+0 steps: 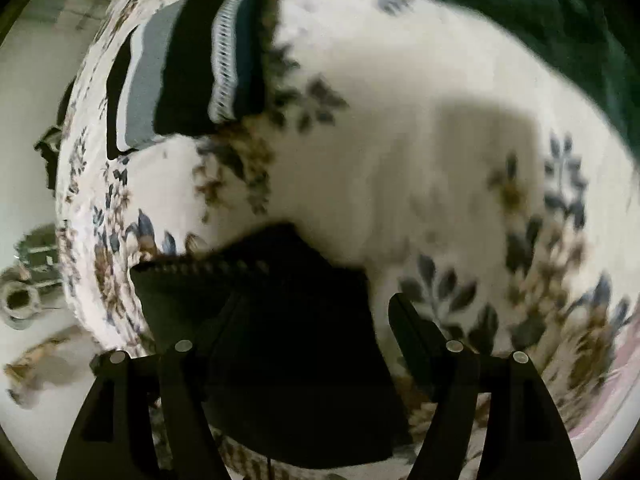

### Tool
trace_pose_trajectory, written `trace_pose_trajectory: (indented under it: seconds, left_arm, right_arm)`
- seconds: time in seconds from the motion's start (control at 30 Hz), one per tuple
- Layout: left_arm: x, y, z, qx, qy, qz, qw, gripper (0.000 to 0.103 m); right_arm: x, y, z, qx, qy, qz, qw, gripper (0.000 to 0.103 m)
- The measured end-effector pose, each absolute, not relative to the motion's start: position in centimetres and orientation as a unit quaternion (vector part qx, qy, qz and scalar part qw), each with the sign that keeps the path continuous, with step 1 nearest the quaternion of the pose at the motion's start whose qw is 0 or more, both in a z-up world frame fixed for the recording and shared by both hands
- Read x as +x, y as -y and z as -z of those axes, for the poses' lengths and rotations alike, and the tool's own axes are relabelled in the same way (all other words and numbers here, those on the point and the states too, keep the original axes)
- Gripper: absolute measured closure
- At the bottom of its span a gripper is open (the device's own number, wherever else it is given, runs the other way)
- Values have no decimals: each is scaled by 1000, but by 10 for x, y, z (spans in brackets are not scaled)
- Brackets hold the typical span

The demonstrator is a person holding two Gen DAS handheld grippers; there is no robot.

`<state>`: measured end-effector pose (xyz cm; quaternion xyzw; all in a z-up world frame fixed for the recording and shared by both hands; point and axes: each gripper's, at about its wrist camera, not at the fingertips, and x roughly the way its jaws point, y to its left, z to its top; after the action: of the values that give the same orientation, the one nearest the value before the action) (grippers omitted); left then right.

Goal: Fold small clothes

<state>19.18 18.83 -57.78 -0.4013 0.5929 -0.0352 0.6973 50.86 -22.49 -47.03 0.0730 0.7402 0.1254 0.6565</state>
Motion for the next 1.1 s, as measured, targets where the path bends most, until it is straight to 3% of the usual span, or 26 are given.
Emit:
trace_pose_trajectory:
  seconds: [0.2,0.23,0.27,0.3,0.33,0.5,0.7,0.8,0.83,0.9,1.03,1.1]
  left_arm:
    - [196,-188,580,-443,-588,-38,676,0]
    - [196,-189,581,-450,-586,-45,672,0]
    - [197,-189,580,-450,-590,-47,669,0]
    - [198,-190,578,-446,-595,-46,667,0]
    - [200,-189,574,-439,-600,-45,667,0]
    - [205,-185,546,-387,-591,-49,706,0]
    - [225,-187,539,-355,-593,-62,719,0]
    - [229,-183,535,-332,-594,-72,729,0]
    - [229,-185,532,-326,-591,-74,734,0]
    - [235,-187,526,-314,-588,-74,742,0]
    - [260,-194,527,-302,-585,-75,749,0]
    - [277,-194,531,-302,-583,-76,751,0]
  right_arm:
    - [488,217,543,104,-745,-172,636,29]
    - [488,215,552,115,-745,-176,633,33]
    - [487,211,559,127,-740,-184,634,46]
    - [486,209,558,133,-727,-193,645,80]
    - [486,204,555,136,-720,-196,652,87]
    - [485,196,513,117,-666,-190,712,93]
    - [516,196,508,120,-652,-170,729,94]
    - [527,196,533,113,-695,-162,692,90]
    - [526,201,535,122,-701,-160,685,73]
    - [518,222,528,138,-704,-138,683,51]
    - [479,274,516,204,-704,-127,668,40]
    - [455,291,522,223,-716,-121,650,40]
